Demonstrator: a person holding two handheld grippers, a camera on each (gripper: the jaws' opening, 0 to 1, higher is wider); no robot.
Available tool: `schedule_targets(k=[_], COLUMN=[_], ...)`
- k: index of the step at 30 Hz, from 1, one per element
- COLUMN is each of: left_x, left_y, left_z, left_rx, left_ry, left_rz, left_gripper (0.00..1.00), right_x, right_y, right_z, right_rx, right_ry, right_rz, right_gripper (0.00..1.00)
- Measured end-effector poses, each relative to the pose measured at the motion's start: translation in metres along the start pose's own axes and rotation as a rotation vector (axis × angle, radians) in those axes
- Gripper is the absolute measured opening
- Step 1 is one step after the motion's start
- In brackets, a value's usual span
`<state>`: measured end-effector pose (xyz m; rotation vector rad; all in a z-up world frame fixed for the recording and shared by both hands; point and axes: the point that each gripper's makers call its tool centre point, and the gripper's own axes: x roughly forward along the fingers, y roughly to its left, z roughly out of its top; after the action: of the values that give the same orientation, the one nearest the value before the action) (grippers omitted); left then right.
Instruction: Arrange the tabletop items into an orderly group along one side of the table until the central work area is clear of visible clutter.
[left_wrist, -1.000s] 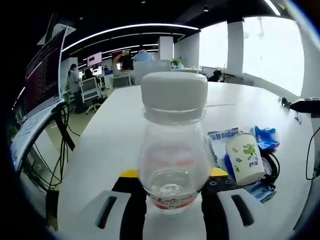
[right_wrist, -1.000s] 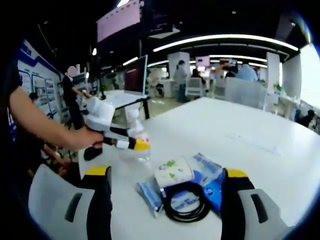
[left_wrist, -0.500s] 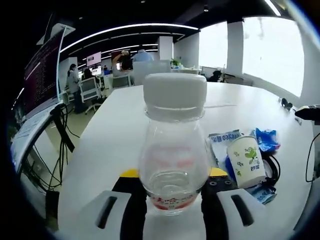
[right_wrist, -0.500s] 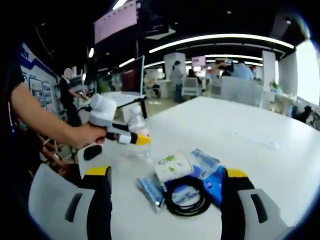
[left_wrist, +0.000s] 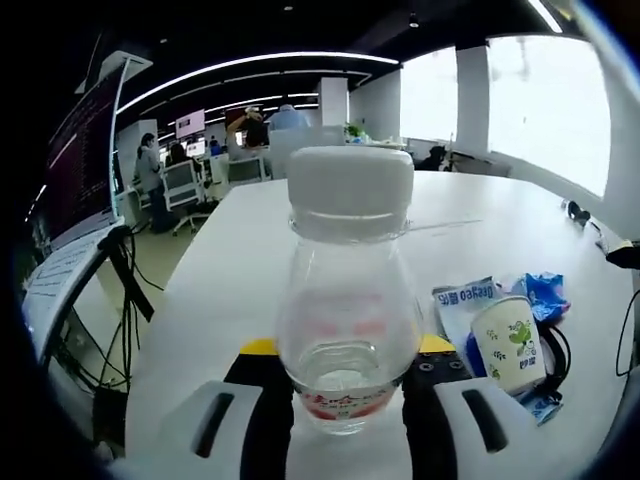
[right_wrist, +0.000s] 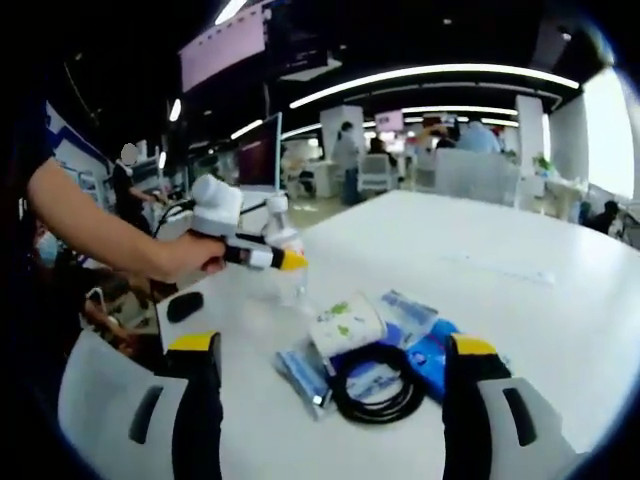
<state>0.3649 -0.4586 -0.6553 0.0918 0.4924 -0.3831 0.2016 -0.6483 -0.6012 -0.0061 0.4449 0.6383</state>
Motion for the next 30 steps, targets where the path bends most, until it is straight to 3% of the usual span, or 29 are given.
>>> schedule_targets(k=[19, 30], left_x=[0.031, 0.047], left_y=[0.026, 0.04], left_z=[0.016, 0.026], left_rx=[-0.086, -0.092], left_ry=[-0.014, -0.018], left_rz=[0.082, 0.102], left_gripper=[0.41, 0.41], right_x=[-0.009, -0.013], right_y=[-0.002, -0.004], right_z=[-0.007, -0.012], right_rx=[0.044, 0.057], right_ry=[-0.021, -0.013], right_rz=[-0.005, -0.005], right_gripper=[0.9, 0.9])
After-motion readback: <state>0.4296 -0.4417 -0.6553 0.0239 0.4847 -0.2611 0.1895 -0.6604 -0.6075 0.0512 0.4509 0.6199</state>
